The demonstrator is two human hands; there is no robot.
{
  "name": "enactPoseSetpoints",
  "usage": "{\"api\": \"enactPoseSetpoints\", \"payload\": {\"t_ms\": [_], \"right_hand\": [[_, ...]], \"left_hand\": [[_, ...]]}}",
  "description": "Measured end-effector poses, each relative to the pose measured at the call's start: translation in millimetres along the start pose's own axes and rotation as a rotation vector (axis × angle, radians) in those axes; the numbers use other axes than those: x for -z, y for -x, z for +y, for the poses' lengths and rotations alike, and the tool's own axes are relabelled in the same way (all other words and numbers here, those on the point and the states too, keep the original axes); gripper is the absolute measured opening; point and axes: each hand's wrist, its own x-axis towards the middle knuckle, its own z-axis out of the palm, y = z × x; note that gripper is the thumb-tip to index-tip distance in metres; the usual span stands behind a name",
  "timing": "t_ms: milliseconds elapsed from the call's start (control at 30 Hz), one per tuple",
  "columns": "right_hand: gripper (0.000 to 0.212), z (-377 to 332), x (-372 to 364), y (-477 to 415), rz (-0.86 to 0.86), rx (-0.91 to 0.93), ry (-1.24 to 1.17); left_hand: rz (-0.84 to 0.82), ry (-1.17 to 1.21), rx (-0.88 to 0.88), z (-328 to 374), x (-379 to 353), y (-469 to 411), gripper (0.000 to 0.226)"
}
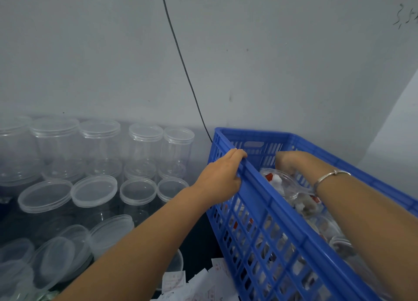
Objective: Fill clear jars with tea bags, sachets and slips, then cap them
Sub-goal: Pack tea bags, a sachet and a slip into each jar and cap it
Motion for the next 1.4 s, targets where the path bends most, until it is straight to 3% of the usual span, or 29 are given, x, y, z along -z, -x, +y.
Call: {"api": "enactPoseSetpoints", "payload": {"t_ms": [200,400,500,600,733,867,1000,1133,1300,1400], "right_hand": [[0.038,-18,11,-7,-0.278,-0.009,0.18],[0.04,-18,15,-11,-0.312,-0.052,0.15],[0.042,-9,19,-9,-0.463,-0.076,0.125],[0.026,1,17,-8,-0.508,-0.11,-0.018],[0.037,12,20,-2,-0.431,-0.119,-0.212],[0.055,19,26,5,-0.287,-0.094,-0.207],[0.052,8,42,15,0.111,0.028,-0.328],[0.033,-32,62,36,0.447,0.2,-0.466],[0.012,-121,67,71,0.461,0.487,-0.557],[0.019,-177,68,79,0.456,0.577,-0.55]], "left_hand": [[-0.037,-0.06,-0.033,-3,3,1,0.05],[-0.004,-0.053,-0.092,-10,-1,-1,0.051],[0.007,-0.046,-0.103,-11,-2,-1,0.052],[0.01,-0.049,-0.106,-10,-2,-1,0.052],[-0.002,-0.04,-0.088,-8,0,0,0.053],[-0.052,-0.05,-0.055,-9,2,6,0.064],[0.028,-0.055,-0.049,-10,14,20,0.063],[0.208,-0.073,0.023,-22,42,33,0.035],[0.436,0.156,0.301,-51,89,42,0.021],[0.553,0.211,0.405,-75,119,52,0.025]]}}
